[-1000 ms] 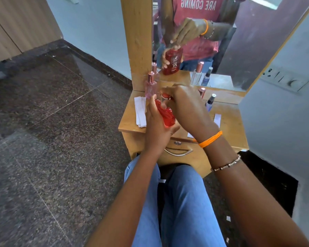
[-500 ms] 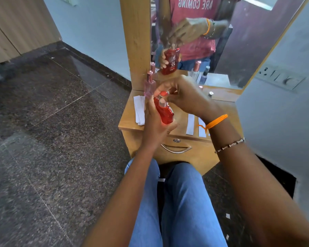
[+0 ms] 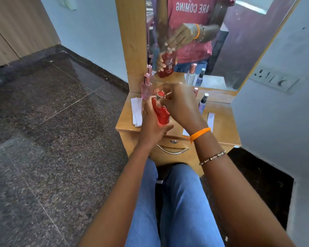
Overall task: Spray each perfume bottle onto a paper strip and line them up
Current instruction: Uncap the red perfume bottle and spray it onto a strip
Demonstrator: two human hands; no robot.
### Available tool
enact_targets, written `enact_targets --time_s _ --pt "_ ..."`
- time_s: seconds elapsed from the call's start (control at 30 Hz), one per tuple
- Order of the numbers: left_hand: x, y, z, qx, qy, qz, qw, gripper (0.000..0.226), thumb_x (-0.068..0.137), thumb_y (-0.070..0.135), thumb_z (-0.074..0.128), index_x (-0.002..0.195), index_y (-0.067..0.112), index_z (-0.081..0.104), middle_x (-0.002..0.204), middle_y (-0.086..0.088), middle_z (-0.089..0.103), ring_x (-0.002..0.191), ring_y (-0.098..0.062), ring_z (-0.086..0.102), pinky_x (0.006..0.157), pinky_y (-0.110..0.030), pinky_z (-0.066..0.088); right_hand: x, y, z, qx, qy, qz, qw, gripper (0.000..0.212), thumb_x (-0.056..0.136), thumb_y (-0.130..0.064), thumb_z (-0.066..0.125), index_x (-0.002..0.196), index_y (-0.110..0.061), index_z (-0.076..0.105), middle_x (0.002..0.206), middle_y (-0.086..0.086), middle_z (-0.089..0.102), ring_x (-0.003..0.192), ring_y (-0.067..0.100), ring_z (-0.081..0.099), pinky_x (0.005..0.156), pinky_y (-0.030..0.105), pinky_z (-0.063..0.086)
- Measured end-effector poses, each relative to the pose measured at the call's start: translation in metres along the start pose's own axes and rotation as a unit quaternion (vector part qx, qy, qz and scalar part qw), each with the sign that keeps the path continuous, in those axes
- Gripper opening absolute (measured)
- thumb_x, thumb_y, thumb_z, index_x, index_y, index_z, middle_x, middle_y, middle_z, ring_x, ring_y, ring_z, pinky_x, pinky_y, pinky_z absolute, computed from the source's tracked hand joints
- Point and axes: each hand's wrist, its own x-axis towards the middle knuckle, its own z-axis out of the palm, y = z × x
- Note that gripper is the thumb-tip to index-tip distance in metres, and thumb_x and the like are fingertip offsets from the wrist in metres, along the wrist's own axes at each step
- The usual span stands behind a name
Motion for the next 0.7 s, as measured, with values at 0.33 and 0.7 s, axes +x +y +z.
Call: enact_targets --time_s 0.33,0.7 --pt "-0.019 0.035 -0.007 -0.069 -0.061 -0.008 0.996 0.068 0.066 0.016 0.077 0.118 0.025 0.034 0.105 -0.005 0.059 0.095 -0.019 0.063 0.083 -0.035 0.054 -0.093 0.042 0.015 0.18 0.014 0.038 0.983 0.063 0.072 0.014 0.045 0.13 -0.009 0.049 0.116 0.003 0.062 0.104 0.006 0.058 0.084 0.007 0.044" --pt "-0.039 0.072 0.034 -0.004 -0.275 0.054 0.96 0.098 0.073 0.027 0.075 0.149 0.019 0.014 0.153 -0.002 0.03 0.14 -0.011 0.027 0.115 -0.023 0.02 -0.126 0.076 -0.016 0.083 0.212 0.108 0.968 0.043 0.069 -0.024 0.068 0.111 -0.018 0.061 0.081 -0.016 0.06 0.072 0.003 0.058 0.062 0.003 0.039"
